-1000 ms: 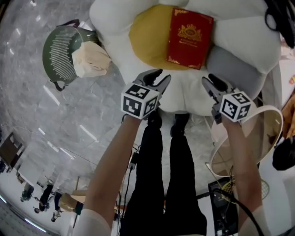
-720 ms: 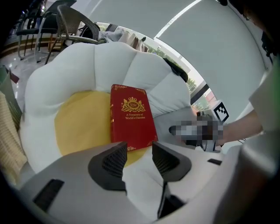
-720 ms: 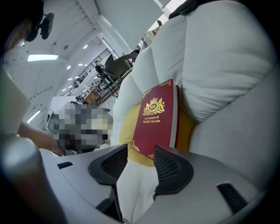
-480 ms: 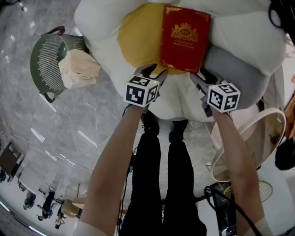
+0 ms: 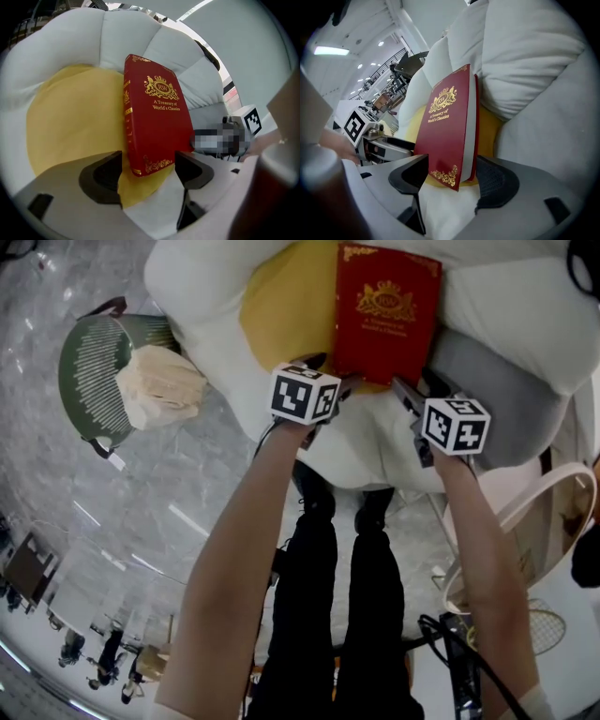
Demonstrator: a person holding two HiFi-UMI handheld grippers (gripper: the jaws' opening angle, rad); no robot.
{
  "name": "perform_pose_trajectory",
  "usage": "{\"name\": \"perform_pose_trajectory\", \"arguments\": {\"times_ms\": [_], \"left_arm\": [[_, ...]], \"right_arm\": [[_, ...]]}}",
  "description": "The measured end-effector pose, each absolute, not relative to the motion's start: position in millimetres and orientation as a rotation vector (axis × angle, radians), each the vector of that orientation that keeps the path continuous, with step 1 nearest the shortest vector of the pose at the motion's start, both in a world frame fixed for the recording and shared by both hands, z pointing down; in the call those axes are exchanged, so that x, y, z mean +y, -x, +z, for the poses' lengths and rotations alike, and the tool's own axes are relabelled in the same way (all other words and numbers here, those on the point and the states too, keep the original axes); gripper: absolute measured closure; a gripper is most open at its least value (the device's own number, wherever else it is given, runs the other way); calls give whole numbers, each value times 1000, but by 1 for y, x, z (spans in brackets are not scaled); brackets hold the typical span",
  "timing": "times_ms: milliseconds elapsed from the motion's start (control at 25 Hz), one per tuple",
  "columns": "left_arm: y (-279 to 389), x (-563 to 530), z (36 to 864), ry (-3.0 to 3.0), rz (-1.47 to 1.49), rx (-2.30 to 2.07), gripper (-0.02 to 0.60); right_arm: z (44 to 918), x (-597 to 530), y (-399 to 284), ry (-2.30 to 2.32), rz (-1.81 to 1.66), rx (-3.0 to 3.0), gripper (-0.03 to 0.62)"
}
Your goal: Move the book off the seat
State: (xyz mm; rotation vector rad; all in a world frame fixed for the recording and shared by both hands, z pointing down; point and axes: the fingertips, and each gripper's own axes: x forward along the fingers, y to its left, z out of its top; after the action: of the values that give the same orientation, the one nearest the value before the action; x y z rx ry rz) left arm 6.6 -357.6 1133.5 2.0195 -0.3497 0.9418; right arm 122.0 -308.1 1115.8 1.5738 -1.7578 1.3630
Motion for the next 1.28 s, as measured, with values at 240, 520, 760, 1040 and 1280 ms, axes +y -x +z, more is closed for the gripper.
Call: {"name": "perform_pose_trajectory", "arguments": {"times_ms": [240,520,760,1040,1280], "left_arm": [[-22,-358,1151,-2016,982,-293,241],[-19,-356,1144,-2037,984,-276,262],[-10,-354,1112,-2053,964,-317,265],[-1,-343,1050,-2072,956,-350,264],[5,-327,993,-2090,966,-351,264]], "right_arm": [[1128,-313,-110,-1567,1391,-1729,281],[1130,-312,-111,-1591,1384,-1649,303],[1100,-310,-104,-1615,1396,-1689,306],[1041,-299,-95,-1585,1382,-1728,306],[985,-281,-88,-1596,1381,-1751,306]]}}
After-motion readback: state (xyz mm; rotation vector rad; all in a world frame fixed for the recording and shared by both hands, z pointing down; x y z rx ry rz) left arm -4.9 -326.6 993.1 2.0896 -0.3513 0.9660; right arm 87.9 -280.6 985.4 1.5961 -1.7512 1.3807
